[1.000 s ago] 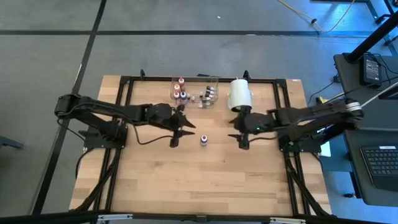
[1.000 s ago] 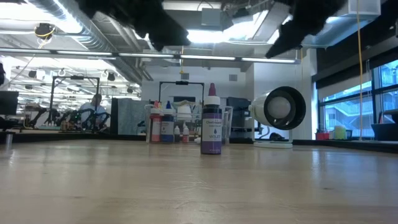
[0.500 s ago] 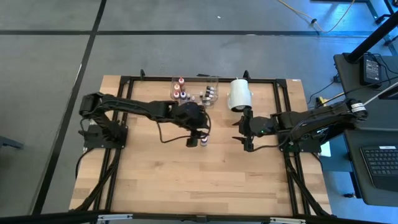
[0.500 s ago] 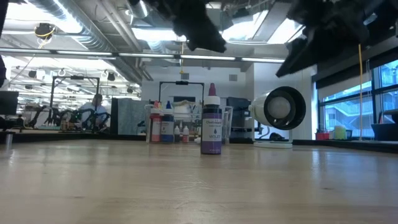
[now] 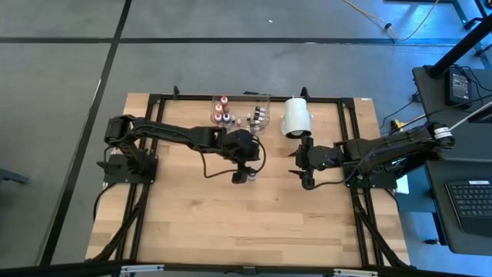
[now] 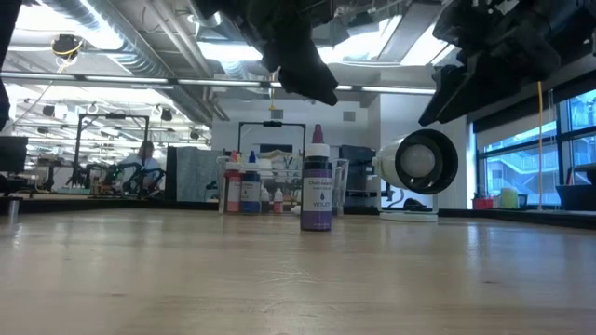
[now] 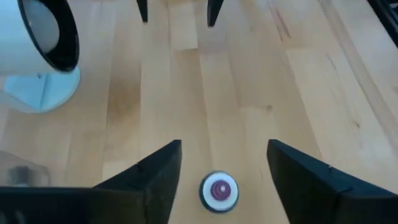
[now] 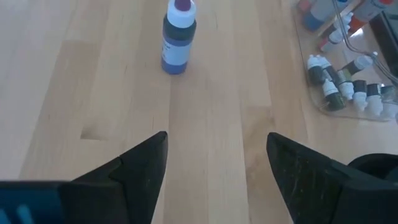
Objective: Pick & Place food coloring
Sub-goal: Put the purple food coloring bottle into the transparent bin
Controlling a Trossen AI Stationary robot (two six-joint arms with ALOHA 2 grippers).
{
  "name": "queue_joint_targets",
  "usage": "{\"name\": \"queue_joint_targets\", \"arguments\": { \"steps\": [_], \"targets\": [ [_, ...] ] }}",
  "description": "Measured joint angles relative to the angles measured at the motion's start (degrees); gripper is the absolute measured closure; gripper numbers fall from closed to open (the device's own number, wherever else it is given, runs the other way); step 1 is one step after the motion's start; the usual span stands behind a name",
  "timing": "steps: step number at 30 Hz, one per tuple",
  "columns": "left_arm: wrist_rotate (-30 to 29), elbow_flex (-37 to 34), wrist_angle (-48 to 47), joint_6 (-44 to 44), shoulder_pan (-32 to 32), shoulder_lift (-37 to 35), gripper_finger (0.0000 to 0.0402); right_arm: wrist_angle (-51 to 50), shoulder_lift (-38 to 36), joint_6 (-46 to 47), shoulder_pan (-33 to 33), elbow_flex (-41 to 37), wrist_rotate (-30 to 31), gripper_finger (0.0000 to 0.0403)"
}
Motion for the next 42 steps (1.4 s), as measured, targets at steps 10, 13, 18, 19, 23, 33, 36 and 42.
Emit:
{"name": "queue_joint_targets", "arguments": {
  "steps": [10,13,18,19,23,33,36,42],
  "targets": [
    [-1.07,-0.04,1.10,-1.50,0.00,1.48,0.0152,0.14,0.02,-0.17,0.00,0.00,0.00,0.0128],
    [-0.47,-0.04,1.30,-1.76,-0.01,3.19,0.0155,0.37,0.02,-0.28,0.00,0.00,0.00,0.0127],
    [-0.46,-0.11,-1.15,-1.83,-0.04,5.78,0.0157,0.42,0.02,-1.03,0.00,0.00,0.02,0.0127],
    [-0.46,-0.09,-1.14,-1.84,-0.04,6.07,0.0157,0.41,0.02,-1.05,0.00,0.00,0.02,0.0128],
    [-0.60,-0.09,-2.59,-1.85,-0.04,6.07,0.0159,0.60,0.02,-1.05,0.00,0.00,0.01,0.0128],
    [-0.76,-0.11,-3.54,-1.83,-0.15,8.61,0.0178,0.72,0.04,-1.11,-0.02,0.00,0.02,0.0128],
    [-0.83,-0.11,-3.79,-1.71,-0.15,8.74,0.0189,0.78,0.04,-1.11,-0.02,0.00,0.02,0.0127],
    [-0.83,0.11,-3.52,-1.46,-0.15,7.84,0.0216,0.76,0.04,-1.14,-0.02,0.00,0.02,0.0127]
  ]
}}
